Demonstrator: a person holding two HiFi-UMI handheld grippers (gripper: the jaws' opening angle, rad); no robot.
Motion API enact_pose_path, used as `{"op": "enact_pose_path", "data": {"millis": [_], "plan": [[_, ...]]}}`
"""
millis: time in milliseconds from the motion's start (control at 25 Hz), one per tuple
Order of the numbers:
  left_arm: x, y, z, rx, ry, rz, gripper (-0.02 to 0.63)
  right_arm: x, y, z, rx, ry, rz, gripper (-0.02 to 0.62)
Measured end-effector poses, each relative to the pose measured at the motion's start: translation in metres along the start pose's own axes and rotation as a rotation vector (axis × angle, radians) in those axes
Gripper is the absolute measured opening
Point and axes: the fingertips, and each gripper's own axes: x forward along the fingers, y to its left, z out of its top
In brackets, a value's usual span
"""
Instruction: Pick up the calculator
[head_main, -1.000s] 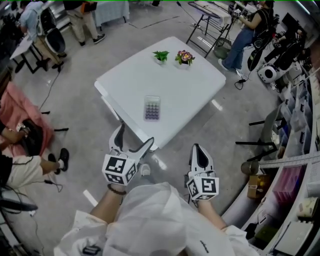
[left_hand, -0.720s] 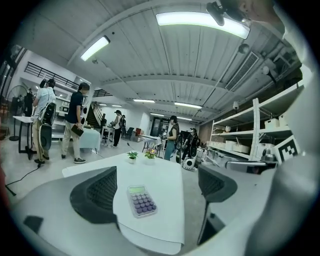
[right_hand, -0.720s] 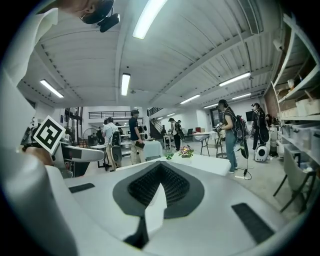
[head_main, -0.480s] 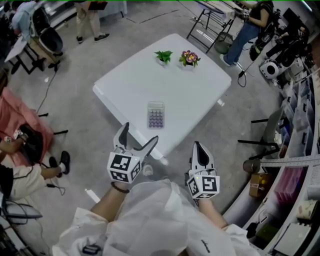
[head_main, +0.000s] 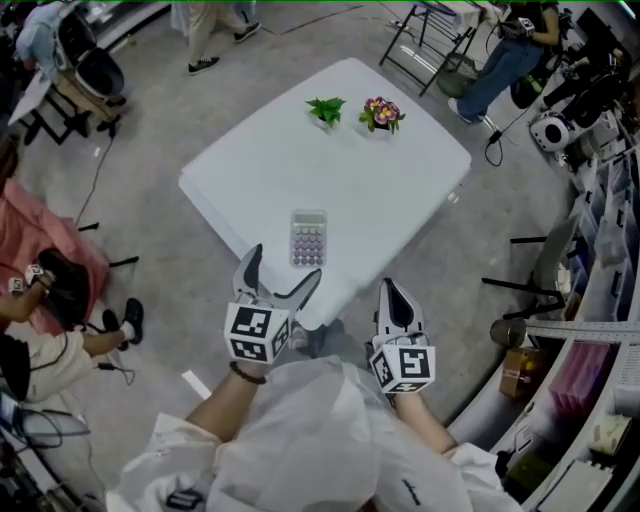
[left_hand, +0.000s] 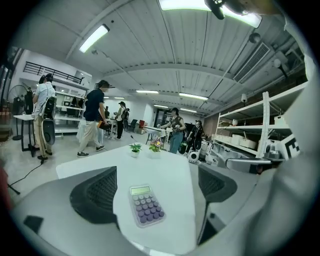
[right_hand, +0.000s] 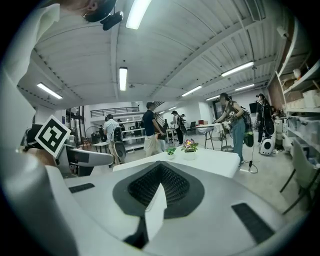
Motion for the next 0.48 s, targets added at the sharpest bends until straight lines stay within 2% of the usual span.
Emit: {"op": "enact_pose_path", "data": {"millis": [480], "plan": [[0.073, 0.008, -0.014, -0.010, 0.135, 0.086, 0.488, 0.081, -0.009, -0.010, 0.012, 0.096, 0.187, 0.017]]}}
